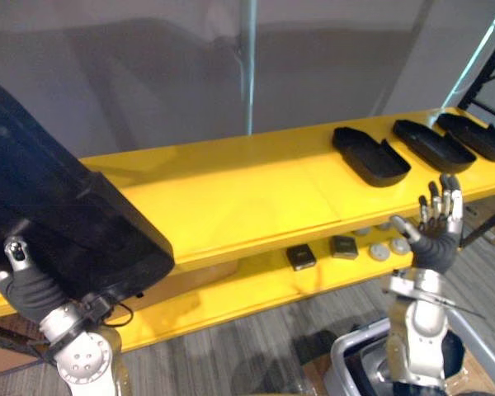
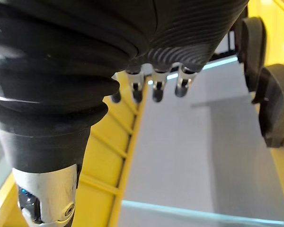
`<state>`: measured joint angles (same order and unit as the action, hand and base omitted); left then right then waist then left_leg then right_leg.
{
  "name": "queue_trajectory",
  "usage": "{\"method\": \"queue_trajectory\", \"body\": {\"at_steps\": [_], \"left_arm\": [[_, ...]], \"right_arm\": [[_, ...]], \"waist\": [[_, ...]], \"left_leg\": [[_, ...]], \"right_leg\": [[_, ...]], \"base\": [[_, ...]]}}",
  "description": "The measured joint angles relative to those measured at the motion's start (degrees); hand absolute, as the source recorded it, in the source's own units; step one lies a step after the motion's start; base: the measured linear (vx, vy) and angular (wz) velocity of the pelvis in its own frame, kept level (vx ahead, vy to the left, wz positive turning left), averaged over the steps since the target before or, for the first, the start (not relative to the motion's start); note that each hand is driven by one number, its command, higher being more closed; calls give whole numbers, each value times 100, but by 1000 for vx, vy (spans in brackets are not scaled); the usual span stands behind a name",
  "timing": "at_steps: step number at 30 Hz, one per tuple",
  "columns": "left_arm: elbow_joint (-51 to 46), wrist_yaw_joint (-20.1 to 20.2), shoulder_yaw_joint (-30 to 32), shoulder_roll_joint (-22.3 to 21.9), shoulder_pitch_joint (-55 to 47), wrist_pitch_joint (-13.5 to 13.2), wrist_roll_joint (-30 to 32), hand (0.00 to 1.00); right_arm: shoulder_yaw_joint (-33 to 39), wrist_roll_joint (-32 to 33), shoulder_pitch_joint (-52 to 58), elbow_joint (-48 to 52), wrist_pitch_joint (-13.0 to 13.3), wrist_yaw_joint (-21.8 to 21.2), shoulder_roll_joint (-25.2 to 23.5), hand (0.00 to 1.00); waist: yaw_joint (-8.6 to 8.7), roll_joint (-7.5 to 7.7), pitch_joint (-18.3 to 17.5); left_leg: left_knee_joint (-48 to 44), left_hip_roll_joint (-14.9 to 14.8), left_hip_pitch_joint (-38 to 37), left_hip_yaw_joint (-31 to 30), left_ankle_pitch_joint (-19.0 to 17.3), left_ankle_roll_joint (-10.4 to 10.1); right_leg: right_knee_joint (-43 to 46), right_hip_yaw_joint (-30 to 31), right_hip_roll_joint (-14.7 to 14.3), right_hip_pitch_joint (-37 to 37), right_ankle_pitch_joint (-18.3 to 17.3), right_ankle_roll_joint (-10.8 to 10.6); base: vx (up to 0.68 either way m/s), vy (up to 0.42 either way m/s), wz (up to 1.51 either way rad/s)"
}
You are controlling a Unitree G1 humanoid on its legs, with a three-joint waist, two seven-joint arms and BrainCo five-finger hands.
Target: Walk over and take plastic housings, then place them on the shelf
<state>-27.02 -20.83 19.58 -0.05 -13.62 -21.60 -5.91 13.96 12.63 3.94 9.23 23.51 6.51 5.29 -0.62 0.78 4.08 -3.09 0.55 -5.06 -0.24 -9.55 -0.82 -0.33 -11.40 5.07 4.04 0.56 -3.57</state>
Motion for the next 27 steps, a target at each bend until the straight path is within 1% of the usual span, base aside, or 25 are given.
{"method": "queue_trajectory", "body": {"at_steps": [2, 3, 4, 6, 7, 8, 9, 11, 12, 13, 14, 15, 16, 17, 18, 19, 20, 21, 22, 24, 25, 27], "left_arm": [[-77, 326, -116, 180, 208, 176, -87, 100], [-83, 565, -233, 384, 433, 341, -108, 100], [-85, 813, -303, 585, 665, 526, -167, 100], [-77, 1037, -471, 825, 922, 750, -220, 100], [-65, 1151, -512, 881, 997, 820, -227, 100], [-25, 1284, -547, 887, 1100, 948, -281, 100], [19, 1315, -579, 887, 1168, 1007, -310, 100], [245, 1388, -741, 888, 1413, 1310, -333, 100], [383, 1374, -832, 894, 1557, 1464, -334, 100], [483, 1359, -901, 909, 1650, 1556, -338, 100], [654, 1309, -976, 967, 1791, 1751, -424, 100], [826, 1235, -1071, 1056, 1896, 1955, -514, 100], [907, 1191, -1125, 1105, 1937, 2041, -534, 100], [1065, 1154, -1185, 1119, 2023, 2200, -538, 100], [1311, 1007, -1277, 1119, 2205, 2388, -559, 100], [1560, 887, -1342, 1119, 2350, 2522, -558, 100], [1650, 830, -1361, 1118, 2390, 2568, -561, 100], [1837, 752, -1380, 1117, 2479, 2644, -662, 100], [2004, 649, -1391, 1117, 2591, 2771, -727, 100], [2313, 517, -1385, 1118, 2784, 2876, -783, 100], [2490, 422, -1362, 1133, 2905, 3035, -911, 100], [2893, 323, -1352, 1235, 3121, 3203, -1126, 100]], "right_arm": [[165, 16, -8, 113, -42, 16, 17, 0], [264, 34, -24, 169, -113, 10, 47, 0], [308, 128, -33, 172, -198, -7, 58, 0], [323, 139, -22, 177, -275, -5, 57, 0], [344, 138, -21, 197, -345, 6, 57, 0], [434, 139, 3, 226, -416, 6, 56, 0], [502, 139, 27, 245, -434, 5, 57, 0], [779, 268, 149, 296, -500, -10, 56, 0], [857, 364, 259, 303, -523, -77, 53, 0], [886, 422, 341, 303, -557, -150, 45, 0], [893, 475, 477, 304, -632, -312, -5, 0], [890, 470, 610, 304, -641, -448, -89, 0], [886, 465, 675, 304, -647, -486, -131, 0], [879, 456, 818, 303, -647, -538, -178, 0], [878, 464, 1012, 299, -641, -563, -228, 0], [842, 475, 1115, 298, -619, -606, -313, 0], [832, 482, 1133, 299, -608, -654, -350, 0], [764, 511, 1148, 299, -585, -701, -393, 0], [656, 511, 1145, 299, -585, -763, -403, 0], [463, 509, 1121, 298, -585, -841, -402, 0], [352, 505, 1083, 298, -585, -910, -401, 0], [223, 508, 1050, 289, -587, -941, -400, 0]], "waist": [[24, -24, 15], [47, -61, 21], [102, -84, 24], [229, -105, 38], [316, -111, 44], [396, -124, 52], [439, -128, 54], [467, -166, 82], [497, -181, 90], [524, -190, 95], [602, -206, 105], [666, -228, 121], [709, -238, 127], [790, -260, 141], [892, -282, 158], [940, -289, 163], [959, -289, 163], [1024, -292, 167], [1053, -290, 184], [1053, -294, 252], [1020, -319, 297], [1024, -349, 371]], "left_leg": [[33, -134, 25, 461, 33, -48], [68, -150, 26, 602, 120, -71], [78, -137, 24, 628, 176, -68], [81, -122, 14, 677, 218, -75], [78, -119, 11, 710, 221, -76], [77, -118, -3, 755, 220, -77], [79, -119, -10, 792, 220, -77], [100, -135, -103, 1034, 217, -81], [100, -138, -113, 1061, 215, -85], [102, -143, -115, 1097, 212, -89], [118, -155, -138, 1226, 211, -90], [167, -171, -220, 1341, 205, -99], [179, -179, -260, 1368, 197, -110], [215, -189, -309, 1456, 189, -122], [272, -188, -383, 1559, 188, -122], [284, -188, -401, 1645, 188, -122], [282, -188, -407, 1665, 185, -125], [285, -187, -402, 1670, 183, -125], [289, -188, -401, 1678, 182, -125], [288, -203, -402, 1743, 180, -126], [286, -216, -392, 1830, 169, -134], [284, -221, -392, 1855, 168, -134]], "right_leg": [[-18, -93, 35, -1, 8, -19], [-16, -128, 60, 0, 14, -32], [-15, -129, 78, 0, 17, -37], [-18, -109, 93, -5, 18, -37], [-26, -89, 96, -12, 19, -39], [-34, -59, 96, -14, 21, -41], [-37, -35, 94, -17, 22, -42], [-45, 128, 72, -51, 25, -45], [-45, 172, 66, -63, 26, -45], [-43, 204, 60, -78, 28, -44], [-43, 276, 45, -99, 30, -45], [-43, 389, 19, -99, 32, -45], [-46, 430, 8, -87, 32, -45], [-41, 514, -8, -73, 32, -45], [-50, 602, -24, -83, 34, -49], [-50, 684, -33, -91, 42, -60], [-50, 704, -34, -95, 43, -63], [-51, 711, -37, -104, 47, -68], [-50, 721, -44, -119, 55, -76], [-51, 788, -68, -146, 94, -69], [-55, 867, -94, -200, 138, -63], [-92, 897, -105, -205, 183, -58]], "base": [[-15, -46, 28], [12, -12, 16], [27, 13, 7], [51, 33, -4], [68, 35, -10], [59, 24, -10], [68, 20, -21], [66, 3, -33], [51, -4, -24], [46, 0, -23], [42, 3, -38], [46, -2, -45], [38, 5, -44], [42, 5, -44], [20, 21, -45], [7, 12, -38], [-22, 9, -19], [-35, -5, -7], [-58, -8, -6], [-69, -10, -15], [-70, -10, -22], [-69, -14, -16]]}}
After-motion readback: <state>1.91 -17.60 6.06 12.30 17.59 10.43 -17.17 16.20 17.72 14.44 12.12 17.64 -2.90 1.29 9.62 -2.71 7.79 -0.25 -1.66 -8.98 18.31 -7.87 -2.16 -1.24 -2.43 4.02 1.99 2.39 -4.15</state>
